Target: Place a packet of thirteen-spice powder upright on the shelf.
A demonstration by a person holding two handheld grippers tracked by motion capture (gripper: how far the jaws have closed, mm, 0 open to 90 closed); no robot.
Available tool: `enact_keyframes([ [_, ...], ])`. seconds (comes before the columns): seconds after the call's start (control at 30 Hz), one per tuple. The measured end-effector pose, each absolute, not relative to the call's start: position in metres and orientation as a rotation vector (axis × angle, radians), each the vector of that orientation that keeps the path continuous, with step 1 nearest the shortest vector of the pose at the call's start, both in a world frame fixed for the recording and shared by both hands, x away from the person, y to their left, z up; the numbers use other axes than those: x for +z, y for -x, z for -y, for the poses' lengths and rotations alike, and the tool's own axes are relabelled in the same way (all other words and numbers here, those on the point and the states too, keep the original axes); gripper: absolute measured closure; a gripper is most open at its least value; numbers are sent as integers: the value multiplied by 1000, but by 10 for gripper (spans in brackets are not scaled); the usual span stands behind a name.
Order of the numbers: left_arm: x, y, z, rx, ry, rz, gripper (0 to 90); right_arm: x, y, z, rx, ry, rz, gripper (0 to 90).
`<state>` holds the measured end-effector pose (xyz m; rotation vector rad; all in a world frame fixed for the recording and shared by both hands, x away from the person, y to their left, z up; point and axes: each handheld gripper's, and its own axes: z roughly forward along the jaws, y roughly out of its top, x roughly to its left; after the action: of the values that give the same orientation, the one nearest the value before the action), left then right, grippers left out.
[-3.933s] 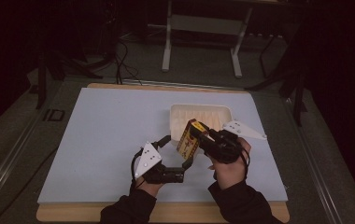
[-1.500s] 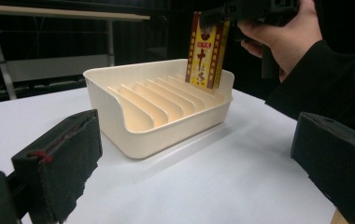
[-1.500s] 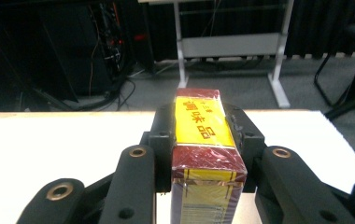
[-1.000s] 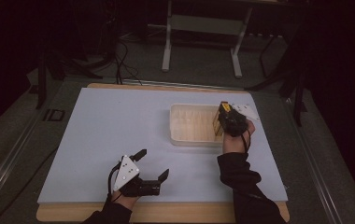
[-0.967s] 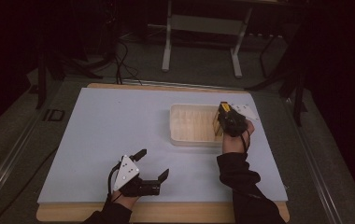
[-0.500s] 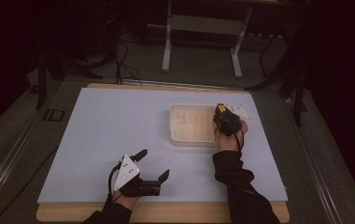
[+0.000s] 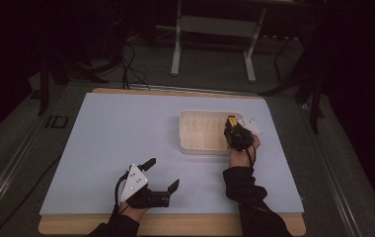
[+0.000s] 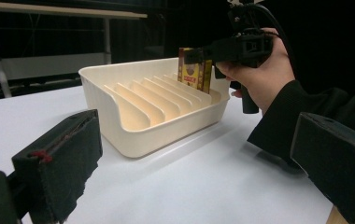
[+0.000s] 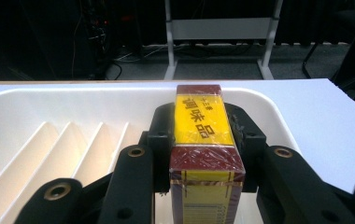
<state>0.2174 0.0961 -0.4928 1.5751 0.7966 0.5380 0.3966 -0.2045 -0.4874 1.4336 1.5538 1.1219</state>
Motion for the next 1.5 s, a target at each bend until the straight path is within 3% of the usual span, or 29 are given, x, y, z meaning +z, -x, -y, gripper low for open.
enact_keyframes([
  [0.47, -492, -218, -96, 539, -1572, -799, 33, -486, -393, 208, 1103, -1419, -1608, 642],
  [0.57, -493, -219, -96, 540, -1573, -802, 33, -479, -392, 210, 1126, -1402, -1612, 565],
  [0.83, -492, -218, -96, 542, -1573, -800, 33, -450, -386, 214, 1203, -1358, -1708, 486],
  [1.0, -492, -218, -96, 542, -1573, -800, 33, -440, -377, 221, 1300, -1298, -1778, 304],
  [1.17, -492, -219, -95, 537, -1578, -797, 33, -435, -367, 226, 1370, -1231, -1877, 203],
  [1.5, -492, -219, -95, 539, -1580, -799, 33, -419, -340, 232, 1495, -1095, -1927, 145],
])
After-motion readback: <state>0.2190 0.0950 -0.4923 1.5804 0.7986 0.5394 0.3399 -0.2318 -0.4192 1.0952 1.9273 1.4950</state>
